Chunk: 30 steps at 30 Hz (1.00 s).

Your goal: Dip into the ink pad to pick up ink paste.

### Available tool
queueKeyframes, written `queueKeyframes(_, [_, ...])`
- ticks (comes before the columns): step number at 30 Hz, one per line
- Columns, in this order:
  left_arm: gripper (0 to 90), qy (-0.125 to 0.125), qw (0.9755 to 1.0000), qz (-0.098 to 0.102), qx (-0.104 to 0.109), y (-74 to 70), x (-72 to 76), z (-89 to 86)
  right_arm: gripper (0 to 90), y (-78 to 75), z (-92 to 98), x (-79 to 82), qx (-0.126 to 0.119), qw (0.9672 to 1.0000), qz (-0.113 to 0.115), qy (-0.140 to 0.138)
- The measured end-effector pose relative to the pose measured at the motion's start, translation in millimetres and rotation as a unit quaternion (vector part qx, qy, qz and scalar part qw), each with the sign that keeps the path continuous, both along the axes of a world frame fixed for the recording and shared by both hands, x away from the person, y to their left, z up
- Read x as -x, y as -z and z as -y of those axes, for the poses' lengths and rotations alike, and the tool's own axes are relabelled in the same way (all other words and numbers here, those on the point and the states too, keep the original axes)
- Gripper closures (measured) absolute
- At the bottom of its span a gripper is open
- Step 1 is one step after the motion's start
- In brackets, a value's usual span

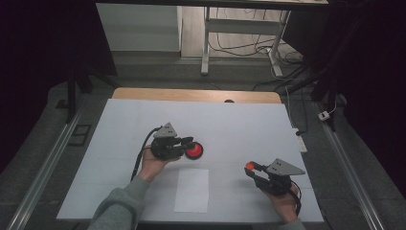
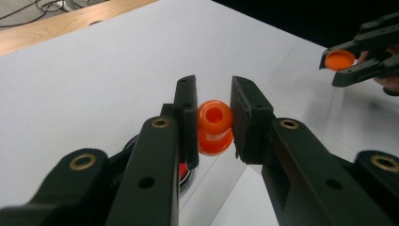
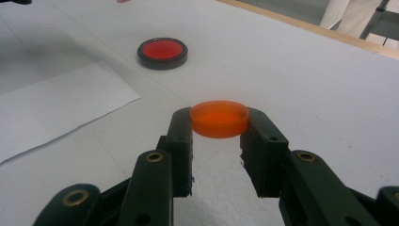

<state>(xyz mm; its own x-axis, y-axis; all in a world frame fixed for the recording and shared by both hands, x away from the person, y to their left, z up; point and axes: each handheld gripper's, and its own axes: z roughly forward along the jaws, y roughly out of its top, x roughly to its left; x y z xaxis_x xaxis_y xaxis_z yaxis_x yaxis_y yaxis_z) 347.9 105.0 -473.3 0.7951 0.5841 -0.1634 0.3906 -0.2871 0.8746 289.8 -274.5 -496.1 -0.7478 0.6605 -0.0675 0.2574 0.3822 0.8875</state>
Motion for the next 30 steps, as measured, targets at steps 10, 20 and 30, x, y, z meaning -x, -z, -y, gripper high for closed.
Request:
queueKeyframes(10, [73.1, -0.014, 0.9997, -0.005, -0.020, 12.3, -10.4, 6.3, 64.7, 0.8, -0.9, 2.8, -0.001, 1.0000, 0.002, -0.004])
queueKeyframes(20, [73.1, -0.023, 0.9990, -0.012, -0.036, 24.5, -22.6, 10.6, 64.7, 0.9, -1.3, 3.2, 0.001, 1.0000, 0.001, -0.002])
queueKeyframes(30, [73.1, -0.027, 0.9985, -0.022, -0.043, 31.6, -28.7, 11.2, 64.7, 0.5, -0.7, 4.6, 0.000, 1.0000, 0.000, -0.005])
